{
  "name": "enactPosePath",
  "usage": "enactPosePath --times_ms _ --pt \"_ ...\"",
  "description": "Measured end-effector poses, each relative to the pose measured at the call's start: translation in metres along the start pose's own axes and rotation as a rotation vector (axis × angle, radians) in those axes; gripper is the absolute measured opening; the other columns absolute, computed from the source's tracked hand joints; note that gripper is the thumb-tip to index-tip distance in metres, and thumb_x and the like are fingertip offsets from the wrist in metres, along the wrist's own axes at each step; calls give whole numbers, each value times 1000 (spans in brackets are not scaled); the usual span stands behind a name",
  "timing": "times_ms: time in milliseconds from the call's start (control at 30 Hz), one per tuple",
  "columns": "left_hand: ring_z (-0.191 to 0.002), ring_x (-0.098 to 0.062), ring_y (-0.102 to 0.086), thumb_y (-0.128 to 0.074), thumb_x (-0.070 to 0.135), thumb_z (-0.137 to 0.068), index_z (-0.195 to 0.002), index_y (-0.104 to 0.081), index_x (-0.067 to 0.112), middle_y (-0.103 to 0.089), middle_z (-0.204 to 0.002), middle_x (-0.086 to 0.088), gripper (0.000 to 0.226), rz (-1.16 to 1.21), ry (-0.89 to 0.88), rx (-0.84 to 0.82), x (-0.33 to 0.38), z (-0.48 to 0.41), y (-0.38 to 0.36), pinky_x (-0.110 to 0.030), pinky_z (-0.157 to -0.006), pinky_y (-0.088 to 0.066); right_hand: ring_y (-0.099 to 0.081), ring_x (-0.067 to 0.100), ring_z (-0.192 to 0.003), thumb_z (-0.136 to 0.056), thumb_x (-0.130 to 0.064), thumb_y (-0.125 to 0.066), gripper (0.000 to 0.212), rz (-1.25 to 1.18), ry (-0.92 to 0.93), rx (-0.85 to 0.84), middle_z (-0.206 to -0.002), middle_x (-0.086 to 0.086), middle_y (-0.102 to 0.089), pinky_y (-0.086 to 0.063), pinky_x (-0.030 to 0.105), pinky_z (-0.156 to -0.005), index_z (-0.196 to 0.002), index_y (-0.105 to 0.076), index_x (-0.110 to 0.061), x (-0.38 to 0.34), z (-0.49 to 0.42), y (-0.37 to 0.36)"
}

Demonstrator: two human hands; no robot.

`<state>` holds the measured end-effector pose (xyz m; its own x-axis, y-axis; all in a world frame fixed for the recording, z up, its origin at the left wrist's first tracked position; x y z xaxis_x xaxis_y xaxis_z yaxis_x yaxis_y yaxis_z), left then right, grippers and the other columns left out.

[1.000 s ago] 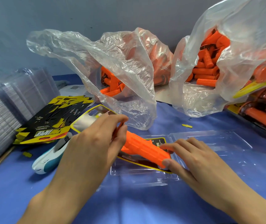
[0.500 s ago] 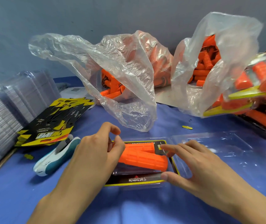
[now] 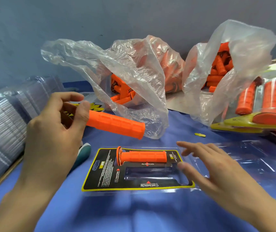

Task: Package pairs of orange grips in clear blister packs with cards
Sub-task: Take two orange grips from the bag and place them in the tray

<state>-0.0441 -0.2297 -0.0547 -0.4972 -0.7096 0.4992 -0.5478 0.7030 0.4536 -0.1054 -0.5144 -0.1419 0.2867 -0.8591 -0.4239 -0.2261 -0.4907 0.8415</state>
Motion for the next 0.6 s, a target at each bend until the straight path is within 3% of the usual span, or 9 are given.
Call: enactPosePath --times_ms 100,200,333,400,500,600 --pt "-70 0 -55 -52 52 -98 -108 -56 40 -59 -92 19 16 -8 -99 18 7 2 2 -10 -63 -40 -53 3 -108 -88 -68 -35 49 -196 -23 143 -112 -26 -58 -37 10 -86 -124 -55 -41 -7 -11 11" --pt "-66 -2 -49 -55 41 -100 -107 -64 22 -52 -79 16 23 -34 -267 16 24 4 0 -16 -68 -41 -57 8 -107 -88 -67 -42 41 -376 39 183 -119 -21 -59 -41 12 -80 -119 -58 -46 -28 -24 19" --pt "-77 -12 -52 -56 32 -102 -104 -70 15 -63 -92 9 22 -40 -520 -10 53 11 -9 -22 -74 -44 -62 14 -93 -81 -65 -58 50 -695 138 25 -118 -17 -63 -50 28 -73 -129 -51 -52 -62 -37 15" --pt "-82 -17 -57 -59 28 -101 -102 -71 15 -68 -95 4 18 23 -595 -53 62 13 -16 -28 -75 -47 -63 11 -83 -80 -49 -69 56 -825 195 -24 -108 -17 -64 -51 30 -70 -132 -47 -52 -73 -42 11" --pt "-89 -13 -61 -61 28 -98 -108 -69 20 -67 -99 7 15 187 -527 -154 67 14 -28 -26 -82 -49 -63 15 -73 -82 -21 -73 54 -916 200 76 -98 -12 -66 -53 30 -71 -128 -53 -40 -72 -47 10" --pt "-102 -8 -61 -63 36 -94 -126 -52 30 -57 -116 10 34 328 -277 -279 67 19 -42 -18 -86 -48 -68 13 -71 -75 -22 -84 48 -997 90 254 -97 -4 -73 -56 25 -69 -117 -63 -35 -61 -48 13"
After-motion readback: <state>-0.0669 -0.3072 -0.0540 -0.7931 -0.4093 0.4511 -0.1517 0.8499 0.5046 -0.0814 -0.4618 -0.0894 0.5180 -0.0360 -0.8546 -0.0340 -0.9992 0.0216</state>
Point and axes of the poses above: each hand's wrist, its own z-axis away from the middle knuckle, its own y-axis out of the back of the hand, x = y × z, the point moved 2 cm from there along -z, towards the middle knuckle
